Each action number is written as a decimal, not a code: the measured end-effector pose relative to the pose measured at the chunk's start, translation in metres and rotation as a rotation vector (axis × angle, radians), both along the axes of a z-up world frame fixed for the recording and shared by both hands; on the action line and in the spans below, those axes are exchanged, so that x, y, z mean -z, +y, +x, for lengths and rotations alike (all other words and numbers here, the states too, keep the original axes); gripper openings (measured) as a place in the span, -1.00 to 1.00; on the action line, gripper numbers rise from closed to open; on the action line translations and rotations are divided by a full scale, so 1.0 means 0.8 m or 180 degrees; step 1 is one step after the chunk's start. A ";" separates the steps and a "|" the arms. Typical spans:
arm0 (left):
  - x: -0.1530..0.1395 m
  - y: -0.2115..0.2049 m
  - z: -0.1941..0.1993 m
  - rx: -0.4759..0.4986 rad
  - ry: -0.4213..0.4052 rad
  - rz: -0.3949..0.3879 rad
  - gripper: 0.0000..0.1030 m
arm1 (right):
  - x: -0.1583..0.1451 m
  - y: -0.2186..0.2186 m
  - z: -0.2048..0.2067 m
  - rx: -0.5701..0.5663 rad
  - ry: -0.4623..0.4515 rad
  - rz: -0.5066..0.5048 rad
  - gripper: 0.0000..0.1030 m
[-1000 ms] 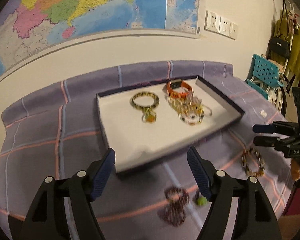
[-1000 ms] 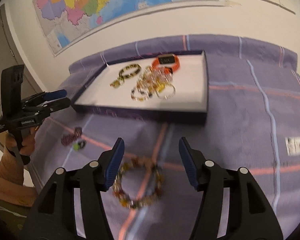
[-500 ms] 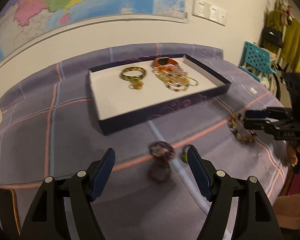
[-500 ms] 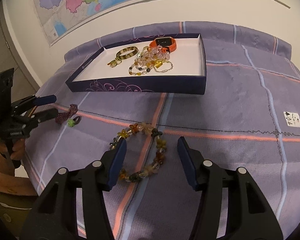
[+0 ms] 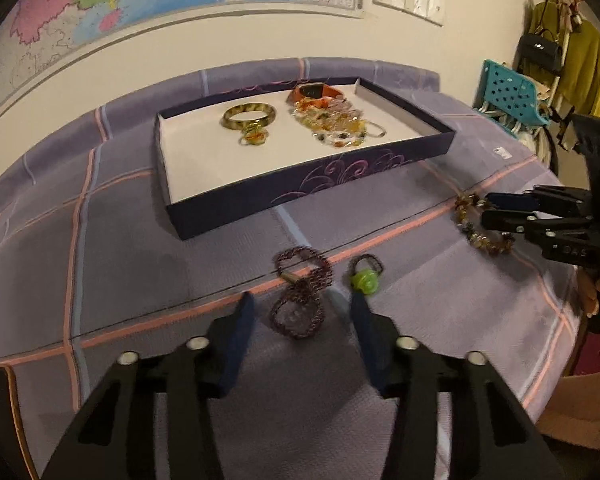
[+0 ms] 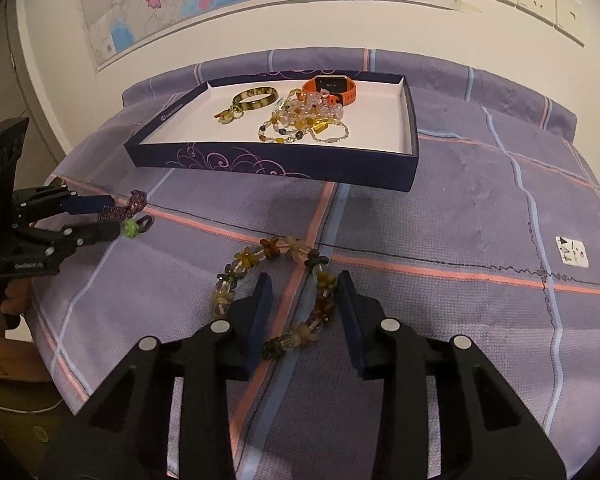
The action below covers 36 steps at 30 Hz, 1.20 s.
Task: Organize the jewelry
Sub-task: 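Move both open tools back toward the remaining jewelry on the bedspread, then grasp the dark red bead bracelet with the left tool while the right tool grasps the amber bead bracelet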
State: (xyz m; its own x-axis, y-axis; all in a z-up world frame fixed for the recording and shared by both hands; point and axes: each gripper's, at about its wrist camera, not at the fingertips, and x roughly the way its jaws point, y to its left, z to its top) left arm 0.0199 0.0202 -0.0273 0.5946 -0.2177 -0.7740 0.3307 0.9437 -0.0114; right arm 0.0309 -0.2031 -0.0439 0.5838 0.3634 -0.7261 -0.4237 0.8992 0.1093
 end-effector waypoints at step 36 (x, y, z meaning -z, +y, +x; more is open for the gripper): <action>-0.011 0.027 -0.020 0.0110 0.0069 -0.0383 -0.08 | -0.006 -0.004 -0.009 -0.0103 0.0083 0.0269 -0.78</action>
